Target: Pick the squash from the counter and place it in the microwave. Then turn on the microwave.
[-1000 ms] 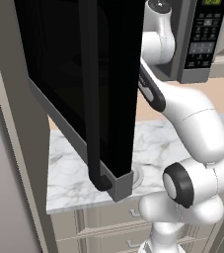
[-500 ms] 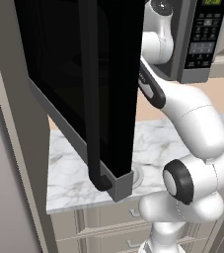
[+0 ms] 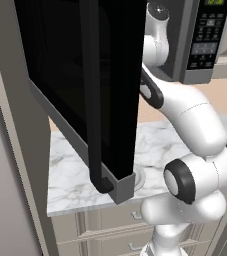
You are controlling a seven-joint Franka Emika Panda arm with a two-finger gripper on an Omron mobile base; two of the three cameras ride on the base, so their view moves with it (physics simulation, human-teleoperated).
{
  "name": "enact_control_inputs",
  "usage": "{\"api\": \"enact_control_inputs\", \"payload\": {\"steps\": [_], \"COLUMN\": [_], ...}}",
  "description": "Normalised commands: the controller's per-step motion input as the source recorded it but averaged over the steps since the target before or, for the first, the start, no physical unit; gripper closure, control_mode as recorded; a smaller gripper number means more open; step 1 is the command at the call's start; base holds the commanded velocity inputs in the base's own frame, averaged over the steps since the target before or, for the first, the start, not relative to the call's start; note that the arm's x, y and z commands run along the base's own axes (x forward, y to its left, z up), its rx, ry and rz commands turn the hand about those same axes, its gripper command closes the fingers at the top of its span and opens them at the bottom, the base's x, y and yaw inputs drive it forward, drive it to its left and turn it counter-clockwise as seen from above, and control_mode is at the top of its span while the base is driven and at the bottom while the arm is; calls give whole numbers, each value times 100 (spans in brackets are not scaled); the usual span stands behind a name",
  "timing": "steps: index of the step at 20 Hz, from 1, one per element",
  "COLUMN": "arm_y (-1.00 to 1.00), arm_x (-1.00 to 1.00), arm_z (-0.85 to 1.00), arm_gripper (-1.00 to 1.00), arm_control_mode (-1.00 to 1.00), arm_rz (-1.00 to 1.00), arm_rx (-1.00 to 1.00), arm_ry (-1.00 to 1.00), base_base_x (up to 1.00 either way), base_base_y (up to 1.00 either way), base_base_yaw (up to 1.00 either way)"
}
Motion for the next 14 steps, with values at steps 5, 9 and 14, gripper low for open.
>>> {"api": "enact_control_inputs", "payload": {"steps": [5, 9, 14], "arm_y": [16, 15, 11], "arm_x": [19, 18, 14], "arm_z": [2, 0, 0], "arm_gripper": [100, 100, 100], "arm_control_mode": [-100, -100, -100], "arm_rz": [1, 1, 0], "arm_rx": [0, 0, 0], "arm_ry": [0, 0, 0], "base_base_x": [0, 0, 0], "base_base_y": [0, 0, 0], "base_base_yaw": [0, 0, 0]}}
